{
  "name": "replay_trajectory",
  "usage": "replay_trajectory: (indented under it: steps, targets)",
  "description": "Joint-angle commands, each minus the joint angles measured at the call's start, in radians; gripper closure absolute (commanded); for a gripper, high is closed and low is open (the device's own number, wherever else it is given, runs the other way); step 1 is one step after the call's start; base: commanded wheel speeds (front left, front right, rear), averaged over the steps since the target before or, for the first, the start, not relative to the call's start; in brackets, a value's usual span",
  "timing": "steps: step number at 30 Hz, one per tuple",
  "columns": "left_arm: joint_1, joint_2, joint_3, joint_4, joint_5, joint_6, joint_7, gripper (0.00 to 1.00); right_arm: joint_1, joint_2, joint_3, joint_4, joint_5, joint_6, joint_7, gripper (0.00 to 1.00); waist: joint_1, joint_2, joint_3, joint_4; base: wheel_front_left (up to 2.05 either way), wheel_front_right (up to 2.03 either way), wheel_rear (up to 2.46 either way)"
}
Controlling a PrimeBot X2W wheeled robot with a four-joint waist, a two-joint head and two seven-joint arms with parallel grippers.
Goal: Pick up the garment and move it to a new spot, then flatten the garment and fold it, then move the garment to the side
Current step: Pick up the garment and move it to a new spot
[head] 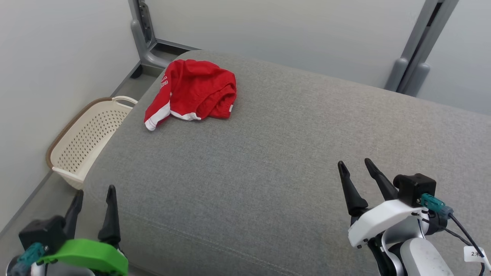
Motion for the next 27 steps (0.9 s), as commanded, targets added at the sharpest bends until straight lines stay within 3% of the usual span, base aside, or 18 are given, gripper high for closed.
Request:
replay_trajectory:
  steps: [1, 8, 14, 19, 27]
  targets:
    - [-0.038, 0.008, 0.0, -0.003, 0.007, -0.007, 0.006, 0.0, -0.015, -0.003, 0.0, 0.003, -0.006, -0.001, 0.002, 0.0, 0.0, 0.0, 0.007, -0.021, 0.0, 0.0, 0.0]
    - [-0.224, 0.039, -0.012, 0.035, 0.025, -0.064, 0.095, 0.0, -0.03, -0.003, 0.006, -0.012, -0.004, -0.001, 0.001, 0.0, 0.0, 0.0, 0.042, -0.115, 0.0, 0.0, 0.0]
    - [-0.551, 0.083, 0.004, 0.188, -0.017, -0.201, 0.256, 0.0, -0.083, -0.004, -0.03, -0.079, -0.052, -0.001, 0.017, 0.0, 0.0, 0.0, 0.156, -0.253, 0.0, 0.0, 0.0]
    - [-0.724, 0.093, -0.004, 0.324, -0.043, -0.277, 0.37, 0.0, -0.119, -0.003, -0.036, -0.119, -0.064, -0.001, 0.025, 0.0, 0.0, 0.0, 0.247, -0.343, 0.0, 0.0, 0.0]
    - [-0.87, 0.156, -0.003, 0.499, -0.067, -0.339, 0.506, 0.0, -0.176, -0.003, -0.036, -0.173, -0.075, -0.001, 0.023, 0.0, 0.0, 0.0, 0.416, -0.469, 0.0, 0.0, 0.0]
